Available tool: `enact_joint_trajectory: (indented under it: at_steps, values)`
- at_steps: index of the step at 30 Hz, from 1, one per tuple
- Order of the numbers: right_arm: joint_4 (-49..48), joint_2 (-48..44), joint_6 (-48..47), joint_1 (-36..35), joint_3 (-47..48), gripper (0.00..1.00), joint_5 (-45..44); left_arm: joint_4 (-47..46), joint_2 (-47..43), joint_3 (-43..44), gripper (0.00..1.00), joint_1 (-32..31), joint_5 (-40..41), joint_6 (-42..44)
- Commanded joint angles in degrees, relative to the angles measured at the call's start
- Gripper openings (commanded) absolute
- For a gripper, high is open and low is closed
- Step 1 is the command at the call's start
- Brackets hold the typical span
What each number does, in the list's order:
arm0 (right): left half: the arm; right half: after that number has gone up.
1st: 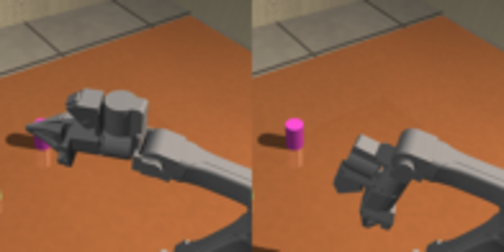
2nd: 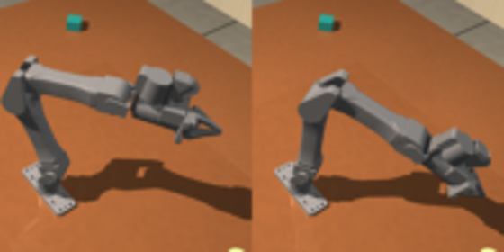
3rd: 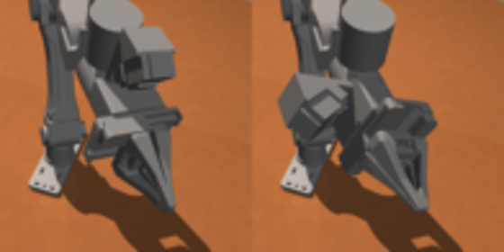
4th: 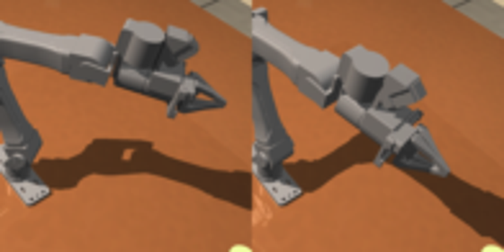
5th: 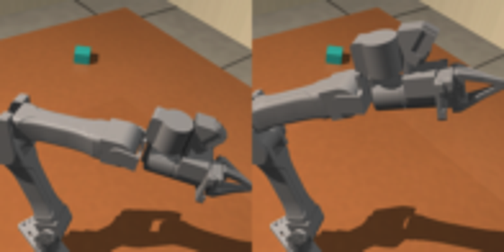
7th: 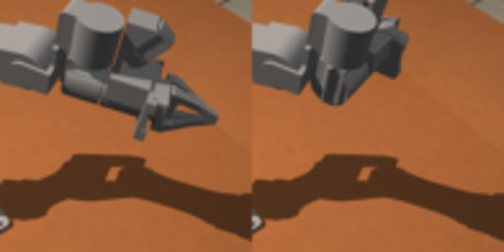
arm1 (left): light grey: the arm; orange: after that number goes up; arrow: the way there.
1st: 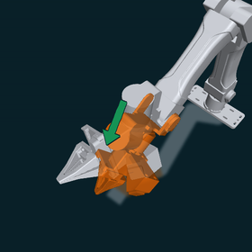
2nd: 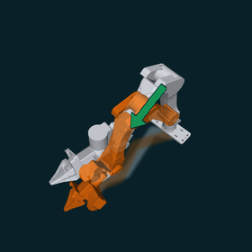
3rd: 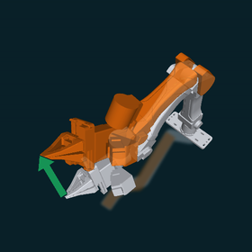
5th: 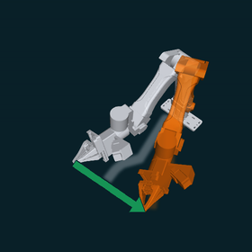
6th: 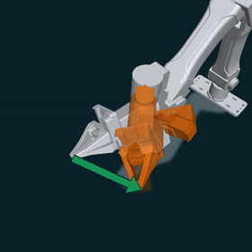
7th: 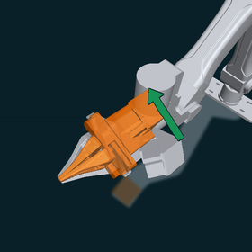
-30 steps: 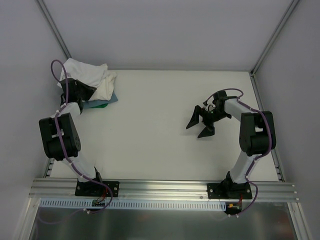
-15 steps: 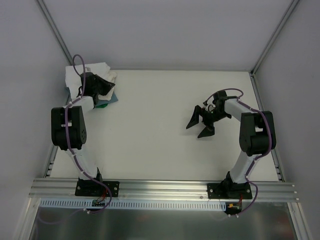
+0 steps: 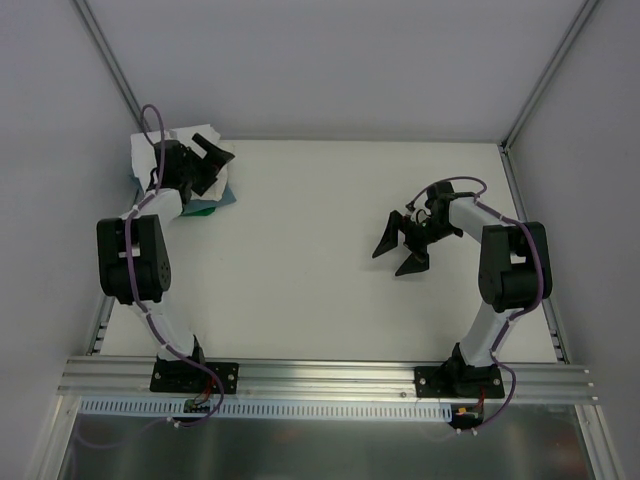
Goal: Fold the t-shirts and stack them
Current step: Put the neatly folded tshirt into the corner of the board with the left arm
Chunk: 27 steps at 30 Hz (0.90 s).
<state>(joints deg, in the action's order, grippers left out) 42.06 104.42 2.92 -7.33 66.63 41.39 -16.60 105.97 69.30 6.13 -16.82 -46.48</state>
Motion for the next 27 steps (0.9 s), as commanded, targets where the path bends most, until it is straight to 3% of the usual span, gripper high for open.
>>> enact_joint_trajectory:
  at_steps: [1, 9, 14, 22, 27]
  values:
    - [0.5, -0.9, -0.4, 0.4, 2.2, 0.99, 1.2, 1.9, -7.6, 2.9, 0.98, 2.3, -3.0, 2.9]
    - [-7.5, -1.9, 4.2, 0.4, 0.7, 0.99, 3.0, 16.3, -21.1, 2.4, 0.99, 7.4, 0.7, 8.5]
    - [-16.1, -2.6, 8.2, 0.4, -4.1, 0.99, 4.6, 26.8, -23.8, 2.8, 0.99, 8.9, 3.3, 9.2]
    - [-17.5, -6.9, 8.2, 0.4, -9.3, 1.00, 5.3, 13.4, -26.6, -15.3, 0.99, 9.8, 2.7, -6.8]
    - [-14.0, -8.7, 5.6, 0.4, -9.2, 0.99, 5.1, 19.1, -23.3, -8.8, 0.99, 7.1, 3.7, 1.1]
